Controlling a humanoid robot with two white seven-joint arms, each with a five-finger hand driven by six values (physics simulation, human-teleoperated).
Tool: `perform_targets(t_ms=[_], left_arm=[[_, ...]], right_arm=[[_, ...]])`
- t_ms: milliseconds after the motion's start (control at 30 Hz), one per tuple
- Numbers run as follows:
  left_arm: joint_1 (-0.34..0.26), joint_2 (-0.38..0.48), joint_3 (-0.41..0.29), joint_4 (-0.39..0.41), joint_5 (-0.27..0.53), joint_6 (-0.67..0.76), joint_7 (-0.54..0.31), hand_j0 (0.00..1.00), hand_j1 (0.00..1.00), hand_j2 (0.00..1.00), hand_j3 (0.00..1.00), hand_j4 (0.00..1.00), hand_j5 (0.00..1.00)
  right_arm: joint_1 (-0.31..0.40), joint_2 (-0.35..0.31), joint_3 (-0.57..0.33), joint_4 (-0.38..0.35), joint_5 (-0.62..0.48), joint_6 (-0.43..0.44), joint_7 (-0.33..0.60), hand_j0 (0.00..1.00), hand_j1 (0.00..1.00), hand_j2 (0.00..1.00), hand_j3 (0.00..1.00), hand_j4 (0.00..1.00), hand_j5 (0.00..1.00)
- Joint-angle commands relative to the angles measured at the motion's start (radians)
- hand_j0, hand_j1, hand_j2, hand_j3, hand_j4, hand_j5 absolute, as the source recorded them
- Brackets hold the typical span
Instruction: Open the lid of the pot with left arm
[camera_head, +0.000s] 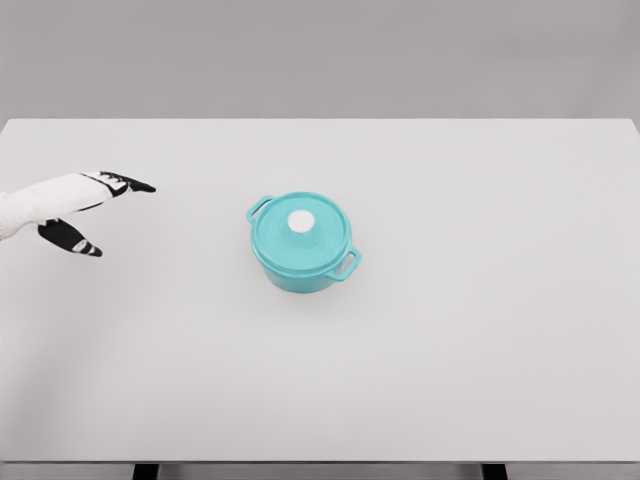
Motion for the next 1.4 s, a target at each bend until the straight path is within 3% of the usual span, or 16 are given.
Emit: perform_targets(t_ms=[0, 133, 367, 400, 433, 500, 567, 733, 833, 1033, 1367], left_arm=[[0.000, -0.005, -0.011, -0.004, 0.004, 0.003, 0.000, 1.00, 1.00, 1.00, 1.00, 1.00, 1.00], [-0.003, -0.007, -0.039, -0.013, 0.004, 0.003, 0.000, 1.00, 1.00, 1.00, 1.00, 1.00, 1.00], [-0.008, -0.024, -0.053, -0.257, 0.015, 0.003, 0.000, 1.00, 1.00, 1.00, 1.00, 1.00, 1.00], [-0.060, -0.018, -0.129, -0.277, 0.028, 0.003, 0.000, 1.00, 1.00, 1.00, 1.00, 1.00, 1.00], [-0.133, -0.024, -0.224, -0.257, 0.091, 0.003, 0.000, 1.00, 1.00, 1.00, 1.00, 1.00, 1.00], [-0.296, -0.022, -0.428, -0.205, 0.108, 0.003, 0.000, 1.00, 1.00, 1.00, 1.00, 1.00, 1.00], [-0.357, -0.027, -0.473, -0.203, 0.113, 0.003, 0.000, 1.00, 1.00, 1.00, 1.00, 1.00, 1.00], [-0.426, -0.067, -0.485, -0.213, 0.119, 0.003, 0.000, 1.00, 1.00, 1.00, 1.00, 1.00, 1.00], [-0.486, -0.136, -0.539, -0.200, 0.104, 0.003, 0.000, 1.00, 1.00, 1.00, 1.00, 1.00, 1.00], [-0.512, -0.205, -0.566, -0.183, 0.013, 0.003, 0.000, 1.00, 1.00, 1.00, 1.00, 1.00, 1.00], [-0.520, -0.214, -0.623, -0.183, 0.005, 0.003, 0.000, 0.99, 0.99, 0.99, 0.99, 0.99, 0.99]], right_arm=[[0.000, 0.000, 0.000, 0.000, 0.000, 0.000, -0.001, 1.00, 1.00, 1.00, 1.00, 1.00, 1.00], [0.003, 0.000, 0.001, -0.003, 0.000, -0.001, 0.002, 1.00, 1.00, 1.00, 1.00, 1.00, 1.00], [0.005, 0.000, 0.001, -0.001, 0.000, 0.000, 0.002, 1.00, 1.00, 1.00, 1.00, 1.00, 1.00], [0.005, 0.000, 0.001, -0.001, 0.000, -0.001, 0.002, 1.00, 1.00, 1.00, 1.00, 1.00, 1.00], [0.003, 0.000, 0.001, -0.001, 0.000, -0.001, 0.002, 1.00, 1.00, 1.00, 1.00, 1.00, 1.00], [0.005, 0.000, 0.001, -0.001, 0.000, -0.001, 0.002, 1.00, 1.00, 1.00, 1.00, 1.00, 1.00], [0.005, 0.000, 0.001, -0.001, 0.000, -0.001, 0.002, 1.00, 1.00, 1.00, 1.00, 1.00, 1.00], [0.005, 0.000, 0.001, -0.001, 0.000, -0.001, 0.002, 1.00, 1.00, 1.00, 1.00, 1.00, 1.00], [0.003, 0.000, 0.001, -0.001, 0.000, -0.001, 0.002, 1.00, 1.00, 1.00, 1.00, 1.00, 1.00], [0.005, 0.000, 0.001, -0.001, 0.000, -0.001, 0.002, 1.00, 1.00, 1.00, 1.00, 1.00, 1.00], [0.003, 0.000, 0.001, -0.001, 0.000, -0.001, 0.000, 1.00, 1.00, 1.00, 1.00, 1.00, 1.00]])
